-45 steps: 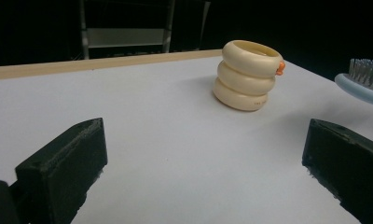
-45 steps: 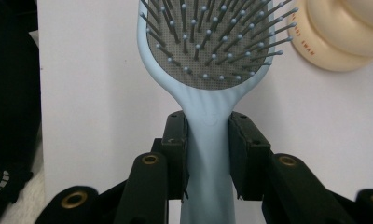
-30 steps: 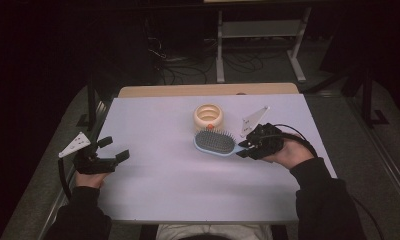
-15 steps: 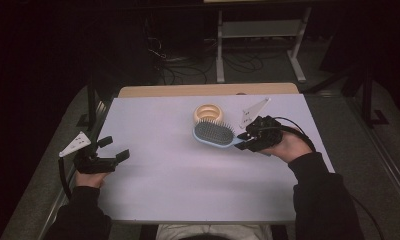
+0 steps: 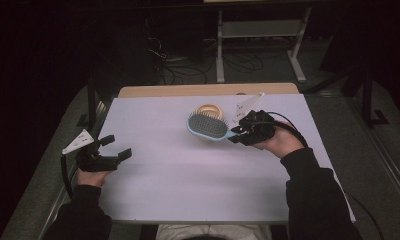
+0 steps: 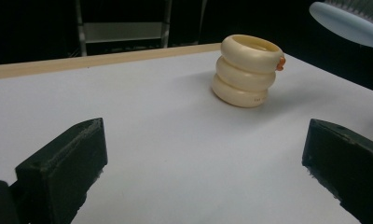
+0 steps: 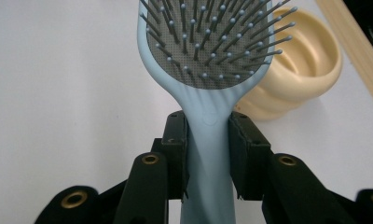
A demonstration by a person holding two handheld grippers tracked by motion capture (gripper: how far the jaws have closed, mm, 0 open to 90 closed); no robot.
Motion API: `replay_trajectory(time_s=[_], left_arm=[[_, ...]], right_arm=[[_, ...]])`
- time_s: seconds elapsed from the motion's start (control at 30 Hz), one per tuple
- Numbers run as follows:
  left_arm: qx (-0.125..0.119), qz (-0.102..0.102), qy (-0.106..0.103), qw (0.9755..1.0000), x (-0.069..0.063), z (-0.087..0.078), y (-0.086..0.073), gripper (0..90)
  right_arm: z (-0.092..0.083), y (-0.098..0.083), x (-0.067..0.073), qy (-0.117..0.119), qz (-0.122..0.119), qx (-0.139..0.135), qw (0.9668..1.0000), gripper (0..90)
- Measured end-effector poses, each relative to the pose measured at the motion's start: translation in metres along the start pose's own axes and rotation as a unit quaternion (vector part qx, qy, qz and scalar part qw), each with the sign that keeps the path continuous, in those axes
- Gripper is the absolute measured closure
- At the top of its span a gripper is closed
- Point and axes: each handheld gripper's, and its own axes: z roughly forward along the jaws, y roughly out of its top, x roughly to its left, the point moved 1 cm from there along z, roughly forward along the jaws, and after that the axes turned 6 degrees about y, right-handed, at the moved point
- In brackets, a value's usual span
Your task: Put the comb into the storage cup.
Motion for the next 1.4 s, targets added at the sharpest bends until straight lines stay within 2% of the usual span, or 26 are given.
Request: replay_trajectory(time_s=[0.13, 0.37, 0.43, 0.8, 1.0, 1.17, 1.4], left_arm=[[0.002, -0.003, -0.006, 1.0, -0.002, 0.006, 0.005, 0.0], [0.014, 0.018, -0.019, 0.9996, -0.015, 0.022, 0.021, 0.0], [0.016, 0.016, -0.023, 0.9995, -0.018, 0.026, 0.025, 0.0], [0.021, 0.035, -0.054, 0.9977, -0.041, 0.054, 0.051, 0.0], [0.022, 0.037, -0.072, 0.9965, -0.053, 0.069, 0.061, 0.0], [0.021, 0.041, -0.084, 0.9954, -0.062, 0.076, 0.07, 0.0], [0.017, 0.042, -0.098, 0.9942, -0.071, 0.084, 0.081, 0.0]], right_arm=[[-0.001, 0.004, -0.003, -0.005, 0.005, -0.005, 1.0, 68.0], [0.0, 0.009, -0.008, -0.013, 0.009, -0.012, 0.9998, 68.0], [0.0, 0.009, -0.009, -0.013, 0.01, -0.014, 0.9998, 68.1], [0.001, 0.013, -0.013, -0.022, 0.014, -0.026, 0.9993, 68.0], [-0.002, 0.024, -0.014, -0.029, 0.005, -0.032, 0.999, 68.0], [-0.004, 0.033, -0.014, -0.033, 0.001, -0.043, 0.9985, 68.0], [-0.002, 0.042, -0.013, -0.038, -0.001, -0.043, 0.9984, 68.0]])
